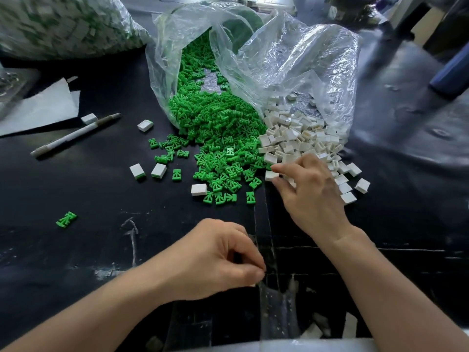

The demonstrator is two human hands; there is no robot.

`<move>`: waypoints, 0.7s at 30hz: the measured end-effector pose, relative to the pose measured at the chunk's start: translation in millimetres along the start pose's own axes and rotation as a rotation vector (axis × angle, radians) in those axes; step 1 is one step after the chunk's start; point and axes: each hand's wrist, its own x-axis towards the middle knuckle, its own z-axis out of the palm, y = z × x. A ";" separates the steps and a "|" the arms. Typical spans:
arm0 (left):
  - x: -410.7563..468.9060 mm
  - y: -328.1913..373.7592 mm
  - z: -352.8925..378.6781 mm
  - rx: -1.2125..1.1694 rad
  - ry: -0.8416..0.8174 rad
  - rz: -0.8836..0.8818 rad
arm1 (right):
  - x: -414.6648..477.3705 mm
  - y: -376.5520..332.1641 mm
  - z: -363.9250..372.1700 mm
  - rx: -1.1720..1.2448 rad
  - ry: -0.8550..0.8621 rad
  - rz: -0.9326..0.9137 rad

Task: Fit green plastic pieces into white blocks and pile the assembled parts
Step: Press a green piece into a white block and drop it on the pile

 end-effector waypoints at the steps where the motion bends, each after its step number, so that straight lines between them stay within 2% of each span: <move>1: -0.1 -0.4 -0.2 0.006 0.016 0.010 | 1.2 0.1 1.4 -0.035 -0.010 -0.003; 7: 0.4 -1.0 -4.6 -0.059 0.130 0.003 | 3.8 -1.2 4.2 -0.143 -0.069 0.000; 12: 2.9 1.0 -5.9 -0.219 0.299 -0.099 | 0.5 0.3 0.6 0.001 -0.022 -0.036; 16: 6.9 1.9 -10.6 -0.454 0.469 -0.147 | -7.5 -11.7 -5.3 0.217 0.028 -0.235; 19: 8.2 1.8 -10.5 -0.517 0.473 -0.151 | -14.7 -21.3 -1.6 0.237 -0.014 -0.421; 21: 8.5 1.3 -10.1 -0.475 0.457 -0.131 | -18.4 -23.8 0.3 0.287 -0.081 -0.461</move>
